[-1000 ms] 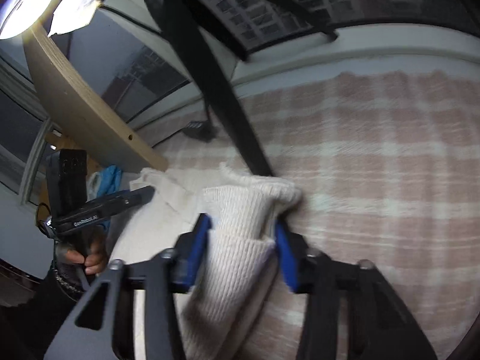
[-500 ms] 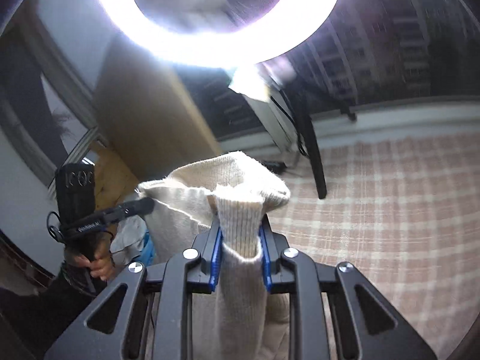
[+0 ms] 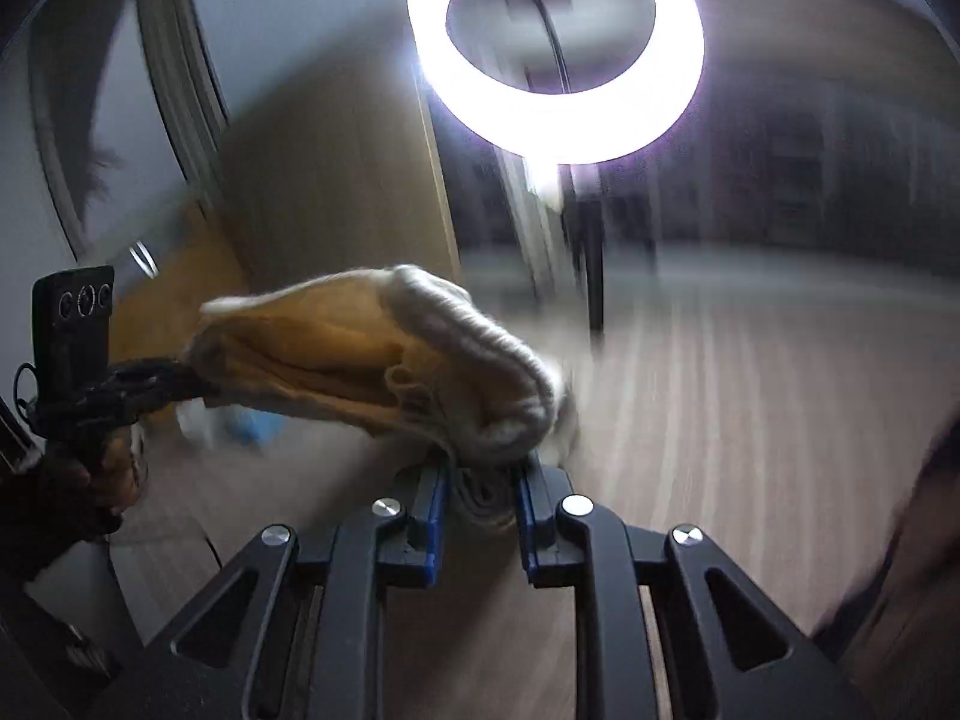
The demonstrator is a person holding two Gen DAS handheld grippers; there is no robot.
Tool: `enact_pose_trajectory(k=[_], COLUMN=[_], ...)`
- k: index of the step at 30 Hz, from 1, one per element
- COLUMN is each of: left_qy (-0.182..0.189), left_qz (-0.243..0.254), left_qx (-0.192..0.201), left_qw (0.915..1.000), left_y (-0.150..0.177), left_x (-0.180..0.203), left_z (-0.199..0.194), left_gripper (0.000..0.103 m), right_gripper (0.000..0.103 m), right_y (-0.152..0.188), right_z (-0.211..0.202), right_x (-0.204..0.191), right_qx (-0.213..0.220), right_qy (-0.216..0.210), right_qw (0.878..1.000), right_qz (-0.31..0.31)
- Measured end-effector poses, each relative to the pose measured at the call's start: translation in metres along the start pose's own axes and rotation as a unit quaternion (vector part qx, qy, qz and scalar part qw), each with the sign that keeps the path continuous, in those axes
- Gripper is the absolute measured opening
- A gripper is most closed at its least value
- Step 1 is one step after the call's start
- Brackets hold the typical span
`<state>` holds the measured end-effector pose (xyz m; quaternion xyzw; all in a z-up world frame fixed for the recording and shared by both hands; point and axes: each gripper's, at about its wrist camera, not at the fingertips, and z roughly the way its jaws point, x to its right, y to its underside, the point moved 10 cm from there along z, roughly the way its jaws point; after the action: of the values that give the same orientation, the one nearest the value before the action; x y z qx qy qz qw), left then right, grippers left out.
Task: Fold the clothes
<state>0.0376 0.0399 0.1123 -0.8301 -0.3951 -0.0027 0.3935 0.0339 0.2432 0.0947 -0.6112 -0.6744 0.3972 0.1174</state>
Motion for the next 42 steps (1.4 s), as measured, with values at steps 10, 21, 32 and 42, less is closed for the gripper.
enact_pose_trajectory(k=[10,21,32,42], left_qy=[-0.009,0.003,-0.016,-0.019], left_qz=[-0.007,0.014,-0.009,-0.093], left_qx=[-0.106,-0.076,-0.078,-0.105], left_qw=[0.9943,0.9970,0.9967,0.9900], left_y=[0.109,0.079,0.099,0.074], left_x=[-0.002,0.017,-0.001,-0.034], left_z=[-0.005,0.001,-0.003,0.028], left_gripper=[0.009,0.009,0.016,0.026], right_gripper=[0.019,0.019,0.044,0.025], right_y=[0.131,0.073,0.092,0.066], right_z=[0.002,0.030,0.075,0.111], right_x=[0.007,-0.061,-0.115,-0.097], right_qx=[-0.145,-0.152,-0.164,-0.165], right_qy=[0.032,-0.058,-0.112,-0.106], right_qw=[0.989,0.986,0.978,0.981], right_qz=[-0.001,-0.023,-0.059,0.005])
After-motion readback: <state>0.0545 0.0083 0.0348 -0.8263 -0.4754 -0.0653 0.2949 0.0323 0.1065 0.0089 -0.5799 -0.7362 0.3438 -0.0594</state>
